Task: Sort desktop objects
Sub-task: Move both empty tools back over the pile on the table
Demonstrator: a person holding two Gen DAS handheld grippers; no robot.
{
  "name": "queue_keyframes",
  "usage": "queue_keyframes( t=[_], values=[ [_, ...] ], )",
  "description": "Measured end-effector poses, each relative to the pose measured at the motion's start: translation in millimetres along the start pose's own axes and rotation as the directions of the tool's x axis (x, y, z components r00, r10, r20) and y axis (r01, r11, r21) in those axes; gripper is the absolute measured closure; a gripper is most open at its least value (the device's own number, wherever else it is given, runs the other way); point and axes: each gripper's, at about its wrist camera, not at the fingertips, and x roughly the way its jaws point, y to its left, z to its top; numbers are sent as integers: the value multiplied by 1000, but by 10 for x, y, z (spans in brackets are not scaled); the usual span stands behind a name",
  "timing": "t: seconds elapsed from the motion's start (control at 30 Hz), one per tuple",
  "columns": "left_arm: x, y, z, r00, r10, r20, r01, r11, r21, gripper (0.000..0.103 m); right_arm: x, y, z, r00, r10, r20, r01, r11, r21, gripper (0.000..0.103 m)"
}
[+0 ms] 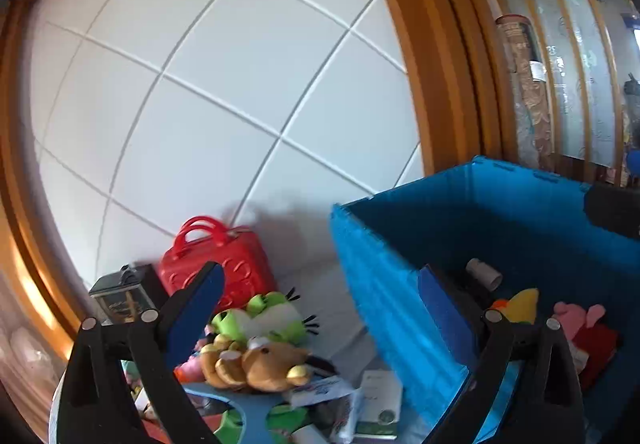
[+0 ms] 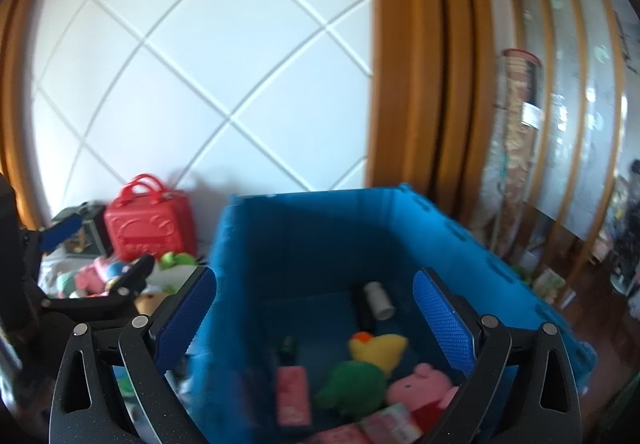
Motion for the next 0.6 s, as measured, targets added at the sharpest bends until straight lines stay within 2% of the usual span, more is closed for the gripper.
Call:
queue_keyframes(
  t=[0.3,0.6],
  values=[
    [-95,996,-544,990,112,-83,-117,991,-58,4,-70,1005,-63,990,138,-19,-139,988,-73,1],
    [-149,2072,-1122,965,204,-163,-221,971,-92,4,135,2122,-206,965,243,-95,-253,961,-112,1]
  ],
)
